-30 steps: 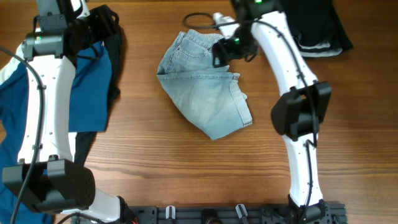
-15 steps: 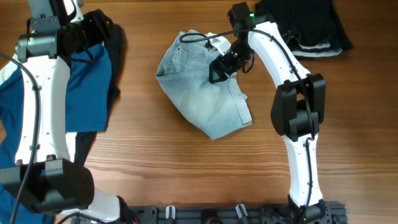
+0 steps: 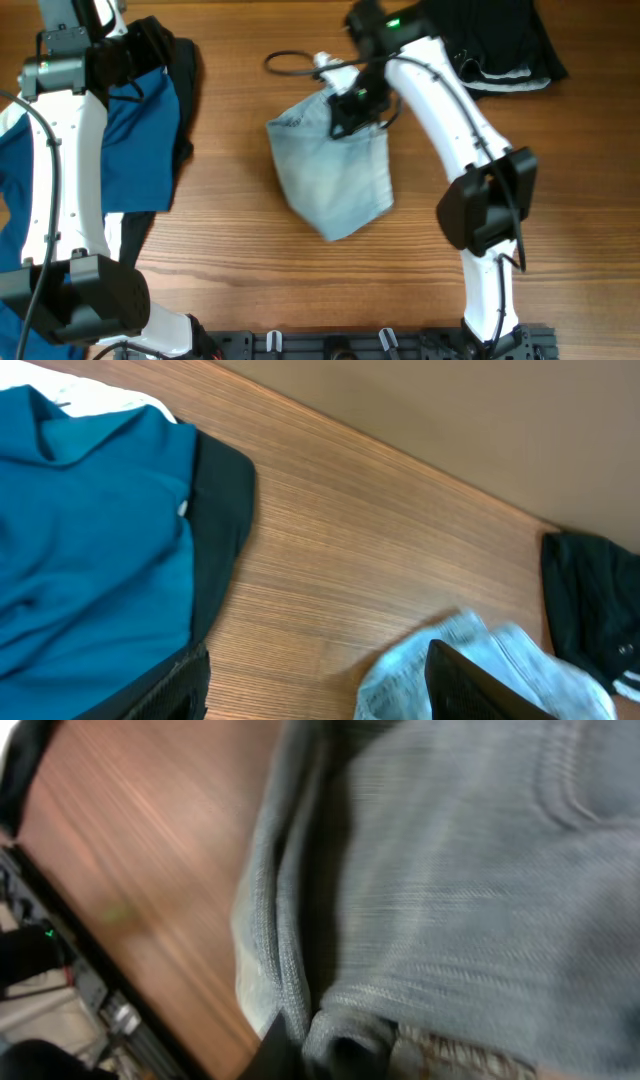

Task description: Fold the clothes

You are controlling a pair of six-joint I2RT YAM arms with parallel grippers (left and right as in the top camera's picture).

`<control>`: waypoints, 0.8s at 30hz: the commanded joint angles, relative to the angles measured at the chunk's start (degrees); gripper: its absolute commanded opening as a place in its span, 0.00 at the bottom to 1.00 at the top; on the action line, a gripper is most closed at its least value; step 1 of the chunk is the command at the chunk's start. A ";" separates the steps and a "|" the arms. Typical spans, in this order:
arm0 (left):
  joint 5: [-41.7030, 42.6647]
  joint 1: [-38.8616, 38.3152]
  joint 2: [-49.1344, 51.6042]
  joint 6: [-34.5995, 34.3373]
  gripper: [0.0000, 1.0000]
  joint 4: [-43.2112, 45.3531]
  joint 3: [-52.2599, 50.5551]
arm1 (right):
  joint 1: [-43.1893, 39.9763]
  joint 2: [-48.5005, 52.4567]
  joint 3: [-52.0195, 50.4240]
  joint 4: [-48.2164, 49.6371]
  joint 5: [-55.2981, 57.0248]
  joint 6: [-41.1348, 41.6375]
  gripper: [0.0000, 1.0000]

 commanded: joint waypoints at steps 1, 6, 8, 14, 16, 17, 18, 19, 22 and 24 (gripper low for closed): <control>-0.70 2.47 0.31 0.11 0.69 -0.37 0.07 | 11.67 -1.22 0.07 2.82 -4.22 4.42 0.56; -0.70 3.28 0.31 0.13 0.70 -1.75 0.07 | 7.41 -1.25 0.07 9.16 9.44 19.45 0.76; -0.70 3.28 0.31 0.13 0.71 -1.75 0.07 | -1.95 -1.22 0.04 9.18 9.22 19.61 0.78; -0.68 1.31 1.84 0.15 0.71 -3.32 0.07 | -13.77 1.70 -9.42 16.63 4.24 14.36 0.82; -0.72 -0.79 3.69 0.15 0.71 -4.33 0.07 | -13.35 2.99 -12.96 22.10 -1.14 11.52 0.82; -0.72 -1.27 4.04 0.15 0.71 -4.39 0.07 | -12.90 3.63 -13.07 23.08 -1.36 11.30 0.82; -0.72 -1.68 4.37 0.17 0.71 -4.55 0.07 | -12.44 4.07 -13.07 23.37 -1.33 10.71 0.81; -0.72 -2.23 4.48 0.20 0.70 -4.98 0.07 | -11.80 4.66 -13.68 23.91 -1.33 10.40 0.81; -0.76 -3.76 4.48 2.32 0.70 -5.84 0.07 | -10.36 5.60 -16.94 26.62 -1.86 10.38 0.78; -1.79 -4.63 4.48 3.39 0.70 -6.10 0.07 | -9.88 5.90 -18.43 28.76 -4.39 10.29 0.73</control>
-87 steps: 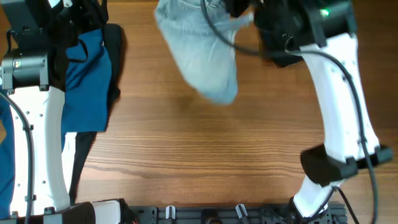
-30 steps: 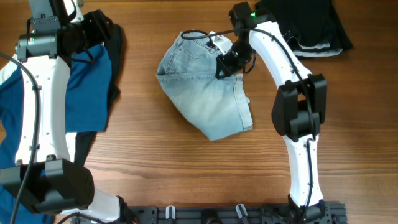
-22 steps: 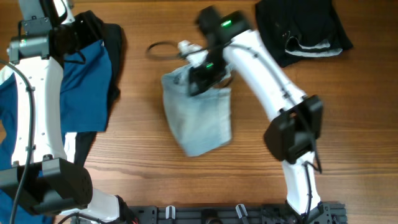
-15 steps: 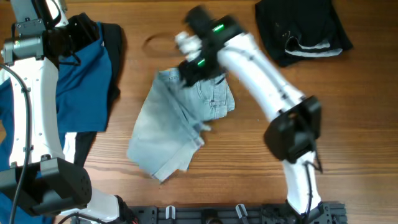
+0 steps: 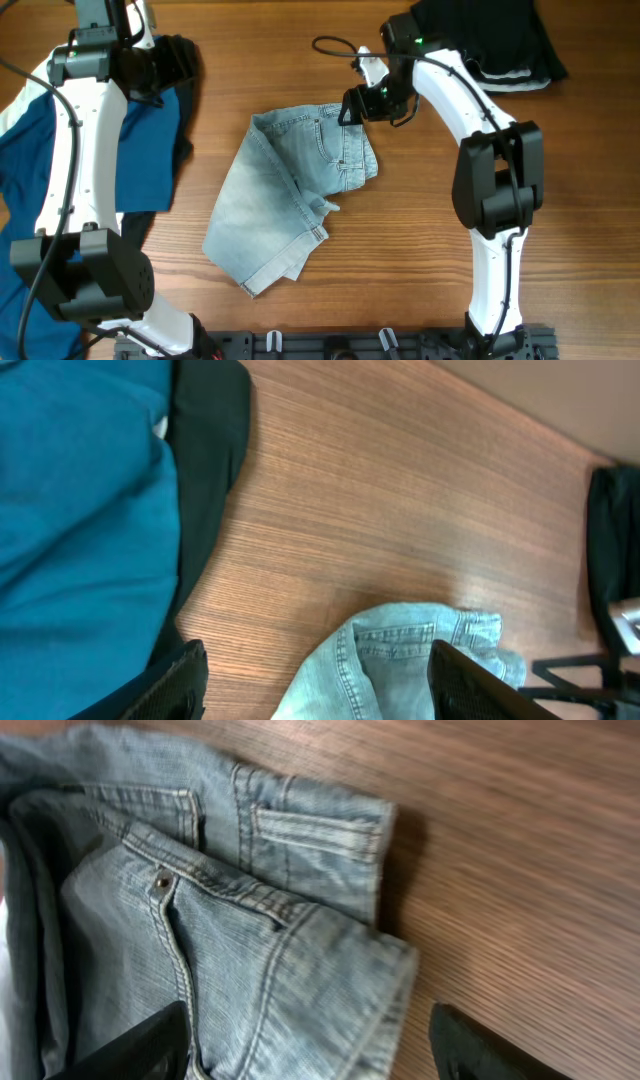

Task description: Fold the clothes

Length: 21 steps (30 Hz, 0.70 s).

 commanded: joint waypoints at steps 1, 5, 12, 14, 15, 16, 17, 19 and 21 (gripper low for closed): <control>-1.86 -1.51 0.07 2.25 0.70 -0.33 0.07 | 0.96 2.05 -2.69 2.89 -3.52 -0.92 0.71; -2.67 -1.62 0.07 2.25 0.70 -0.37 0.07 | 2.01 2.05 -3.87 7.65 -3.52 1.29 0.47; -5.92 -1.57 0.04 2.21 0.70 1.22 0.07 | -0.44 -5.16 10.95 6.01 -5.40 2.84 0.04; -5.03 -1.57 0.04 2.03 0.70 2.36 0.07 | -1.33 -9.38 19.34 1.42 -4.44 0.83 0.04; -3.96 -1.57 0.04 2.03 0.70 2.89 0.07 | -1.42 -11.34 22.40 -1.09 -3.80 -0.57 0.04; -3.39 -1.57 0.04 2.03 0.70 3.26 0.07 | -1.40 -13.22 24.52 -3.19 -2.93 -1.38 0.04; -3.39 -1.57 0.04 2.05 0.70 3.72 0.07 | -1.40 -15.72 25.66 -4.61 -2.80 -2.56 0.04; -3.37 -1.57 0.04 2.03 0.70 4.70 0.07 | -1.42 -21.05 25.88 -4.15 0.15 -2.67 0.04; -3.34 -1.49 -0.09 2.03 0.70 6.60 0.07 | -1.42 -27.15 25.88 -1.07 2.91 -2.62 0.04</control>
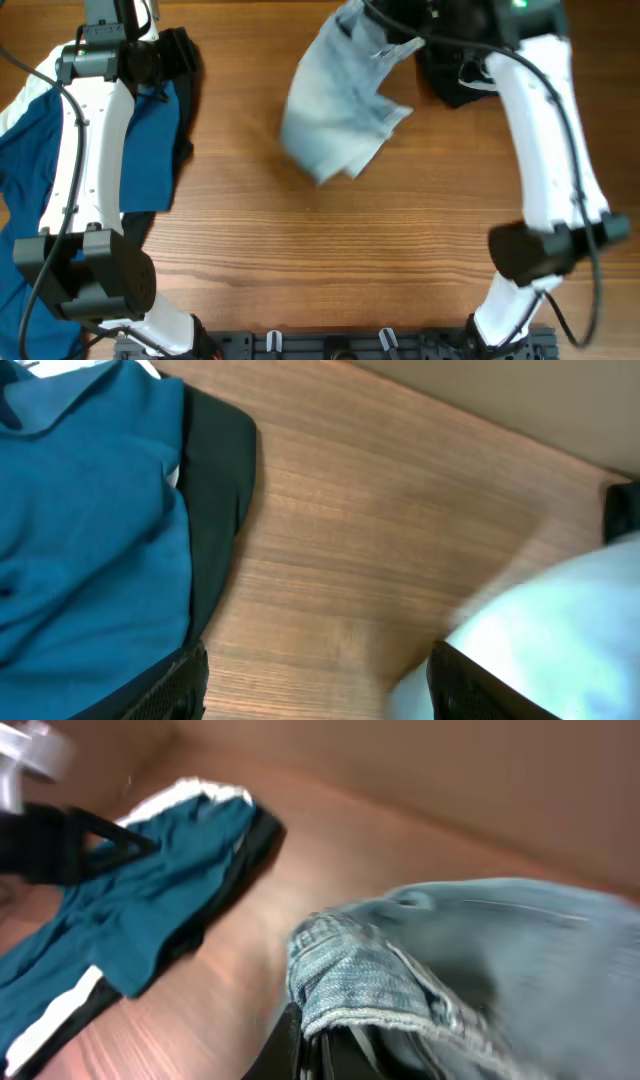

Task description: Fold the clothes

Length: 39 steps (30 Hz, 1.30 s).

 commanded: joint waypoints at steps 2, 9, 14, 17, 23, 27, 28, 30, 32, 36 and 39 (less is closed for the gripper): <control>2.03 0.09 -0.57 0.70 0.71 3.63 0.07 | 0.02 -13.31 1.38 5.92 5.53 -1.25 0.04; 4.57 0.13 -1.03 0.74 0.71 4.42 0.07 | 0.72 -13.07 1.09 0.31 4.15 -1.29 0.04; 4.59 3.63 -1.97 1.97 0.70 3.93 0.07 | 3.85 -9.94 1.92 -2.43 3.34 1.64 0.04; 4.57 4.48 -1.99 2.10 0.71 2.82 0.07 | 3.85 -12.44 4.28 -5.05 9.92 6.58 0.04; 4.57 4.48 -1.99 3.43 0.71 2.89 0.07 | 3.85 -14.86 7.02 -11.28 16.50 6.82 0.04; 4.55 4.48 -1.99 3.96 0.71 2.91 0.07 | 3.78 -22.95 9.20 -10.75 21.24 4.90 0.04; 4.55 4.48 -1.99 3.96 0.71 2.97 0.07 | 3.80 -23.58 9.18 -9.68 22.23 4.90 0.04; 4.57 4.44 -1.99 3.91 0.71 3.30 0.07 | 3.80 -20.85 8.66 -8.70 22.14 5.27 0.04; 4.61 4.42 -1.99 3.89 0.71 3.06 0.07 | 3.80 -13.33 8.31 -10.40 16.65 5.81 0.04; 4.55 4.48 -1.99 4.44 0.71 2.34 0.07 | 5.18 -3.23 8.31 -12.35 3.96 4.61 0.04; 4.35 4.48 -1.99 5.18 0.71 3.61 0.07 | 9.27 -1.95 8.31 -13.11 5.64 1.81 0.04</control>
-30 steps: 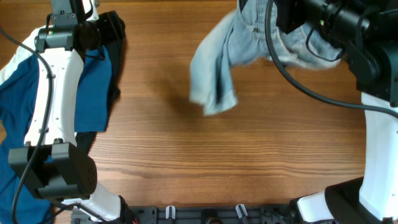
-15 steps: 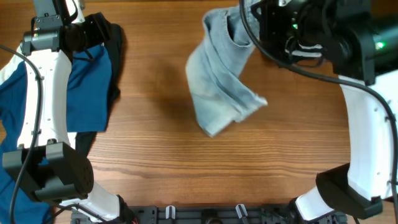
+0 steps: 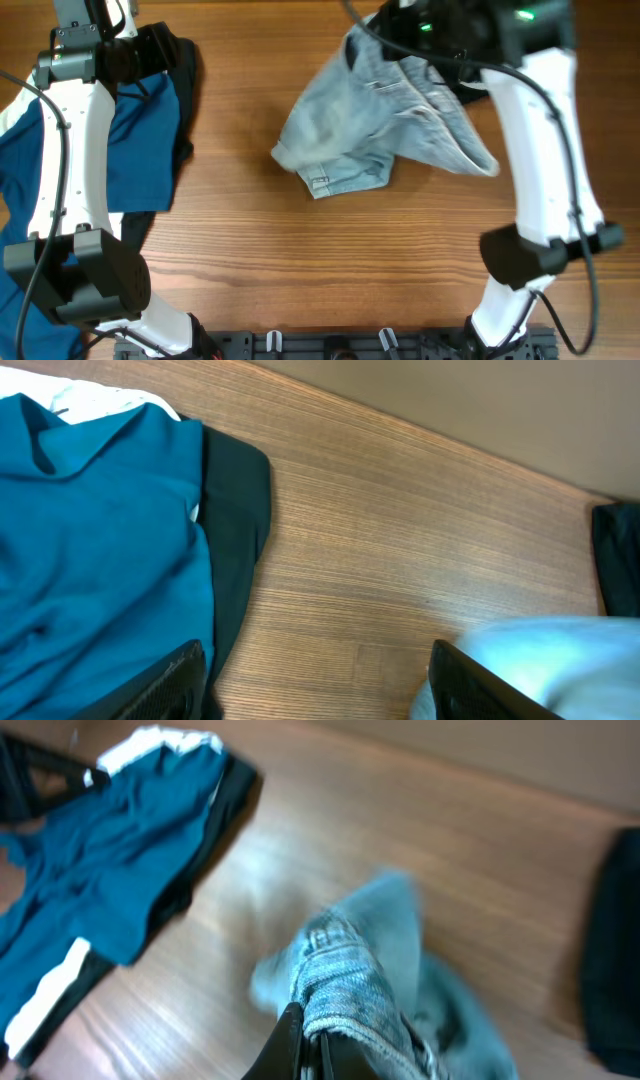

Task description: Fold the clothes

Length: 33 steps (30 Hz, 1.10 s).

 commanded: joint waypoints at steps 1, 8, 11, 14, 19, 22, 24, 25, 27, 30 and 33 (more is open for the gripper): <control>0.31 0.00 -1.79 1.53 0.71 1.22 0.07 | 3.87 -3.65 2.05 0.46 -3.06 -2.86 0.04; 3.30 -9.09 6.21 1.55 0.71 -3.48 -0.15 | -1.95 -2.29 2.05 -2.54 2.05 -2.89 0.04; 5.77 -11.08 13.11 2.54 0.74 -5.77 -0.15 | -5.46 -2.29 2.05 -2.16 2.05 -3.89 0.04; 14.49 -12.96 18.53 10.54 0.78 -6.64 -0.15 | -8.17 -2.27 2.05 -1.62 2.05 -4.39 0.04; 14.51 -18.01 24.55 16.63 0.83 -5.95 -0.15 | -9.66 -2.27 2.05 -1.20 2.08 -4.46 0.04; 15.28 -19.50 25.03 18.16 0.82 -6.19 -0.15 | -9.73 -2.27 2.05 -1.22 2.10 -4.46 0.04; 14.82 -19.61 25.33 19.39 0.76 -5.49 -0.50 | -9.73 -2.27 2.05 -1.14 2.10 -4.87 0.04; 13.31 -19.21 25.38 19.37 0.60 -5.16 -0.50 | -9.73 -2.27 2.05 -1.05 2.12 -5.25 0.05; 9.46 -18.38 25.38 19.34 0.04 -5.20 -0.50 | -9.73 -2.27 2.05 -1.01 2.12 -5.49 0.04; 1.07 -13.60 24.41 15.87 0.04 -6.54 0.63 | -10.10 -2.27 2.05 0.33 2.95 -5.42 0.04; 1.97 -8.44 21.07 14.73 0.04 -9.01 3.72 | -10.97 -2.27 2.05 0.31 3.37 -5.22 0.04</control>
